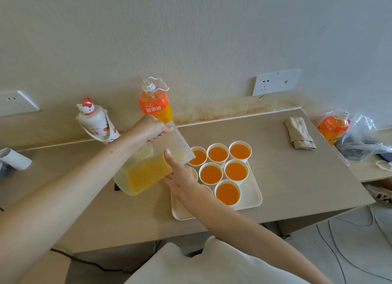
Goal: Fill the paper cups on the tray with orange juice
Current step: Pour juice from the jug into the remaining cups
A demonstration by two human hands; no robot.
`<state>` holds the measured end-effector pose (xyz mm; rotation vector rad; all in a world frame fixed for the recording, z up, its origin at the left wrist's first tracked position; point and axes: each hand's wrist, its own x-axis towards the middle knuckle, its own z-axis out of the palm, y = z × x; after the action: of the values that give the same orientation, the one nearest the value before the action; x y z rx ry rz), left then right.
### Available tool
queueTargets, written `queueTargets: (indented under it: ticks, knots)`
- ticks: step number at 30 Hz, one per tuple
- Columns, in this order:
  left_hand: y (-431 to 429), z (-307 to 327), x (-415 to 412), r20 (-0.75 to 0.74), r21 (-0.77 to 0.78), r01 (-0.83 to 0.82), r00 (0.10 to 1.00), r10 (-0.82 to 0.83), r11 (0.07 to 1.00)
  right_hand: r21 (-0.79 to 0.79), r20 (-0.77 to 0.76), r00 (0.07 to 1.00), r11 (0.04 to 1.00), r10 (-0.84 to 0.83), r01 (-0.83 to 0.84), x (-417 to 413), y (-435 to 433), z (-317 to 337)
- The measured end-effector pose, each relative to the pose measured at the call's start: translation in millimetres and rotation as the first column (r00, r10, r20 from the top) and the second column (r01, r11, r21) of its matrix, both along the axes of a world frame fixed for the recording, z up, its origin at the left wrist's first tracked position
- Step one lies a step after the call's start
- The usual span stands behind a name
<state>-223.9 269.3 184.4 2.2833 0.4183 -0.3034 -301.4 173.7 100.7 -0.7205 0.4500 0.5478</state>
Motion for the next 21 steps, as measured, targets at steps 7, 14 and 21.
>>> queueTargets:
  ticks: [7,14,21]
  knots:
    - [0,-2,1,0.007,-0.003,0.0,1.0,0.0,1.0,-0.021,0.01,1.0,1.0,0.015,-0.014,1,1,-4]
    - [0,-2,0,0.014,-0.006,0.004,1.0,-0.004,1.0,-0.02,0.011,1.0,1.0,0.02,-0.019,2,2,-8]
    - [1,-2,1,0.01,-0.001,-0.001,1.0,0.001,1.0,-0.035,0.014,0.999,0.999,0.039,-0.039,3,1,-11]
